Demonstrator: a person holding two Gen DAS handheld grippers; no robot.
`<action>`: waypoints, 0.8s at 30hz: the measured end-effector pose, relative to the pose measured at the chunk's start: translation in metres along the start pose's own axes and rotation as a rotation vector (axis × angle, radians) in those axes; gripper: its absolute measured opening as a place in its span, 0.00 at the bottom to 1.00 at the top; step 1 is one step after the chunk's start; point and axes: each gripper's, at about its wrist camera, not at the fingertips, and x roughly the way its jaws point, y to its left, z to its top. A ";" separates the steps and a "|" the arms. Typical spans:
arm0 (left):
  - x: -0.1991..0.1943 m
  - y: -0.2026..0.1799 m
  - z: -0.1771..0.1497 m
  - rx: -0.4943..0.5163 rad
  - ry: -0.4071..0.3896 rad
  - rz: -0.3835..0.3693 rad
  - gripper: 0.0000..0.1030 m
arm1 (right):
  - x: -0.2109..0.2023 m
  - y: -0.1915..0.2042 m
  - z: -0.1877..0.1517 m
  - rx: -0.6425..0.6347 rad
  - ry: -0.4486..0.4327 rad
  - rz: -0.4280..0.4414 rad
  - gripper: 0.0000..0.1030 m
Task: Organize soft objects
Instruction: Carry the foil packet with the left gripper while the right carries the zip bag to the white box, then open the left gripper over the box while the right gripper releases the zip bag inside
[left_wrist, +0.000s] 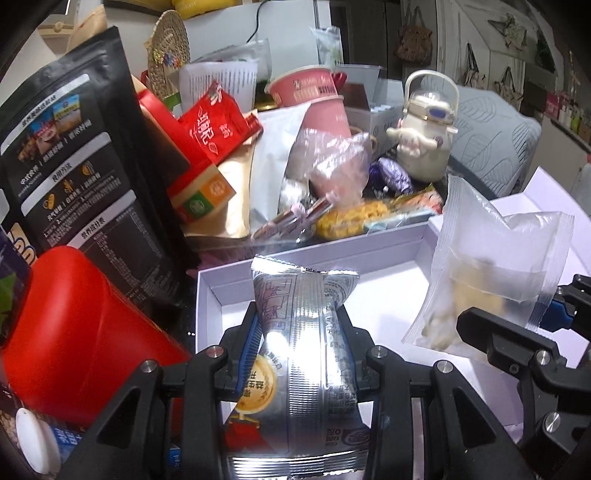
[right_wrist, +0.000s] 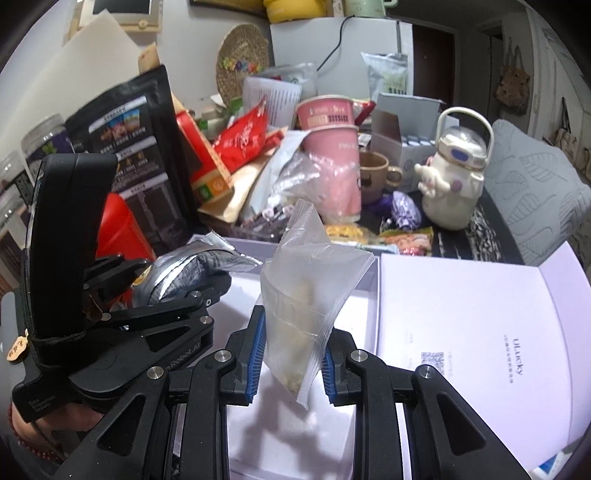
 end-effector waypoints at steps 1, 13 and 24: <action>0.003 -0.001 -0.001 0.003 0.008 0.008 0.36 | 0.003 0.000 -0.001 0.000 0.008 -0.001 0.26; 0.038 -0.001 -0.008 -0.031 0.178 0.006 0.38 | 0.028 0.000 -0.010 -0.012 0.097 -0.030 0.28; 0.026 -0.001 -0.006 -0.031 0.134 0.042 0.69 | 0.020 -0.006 -0.016 0.013 0.102 -0.053 0.46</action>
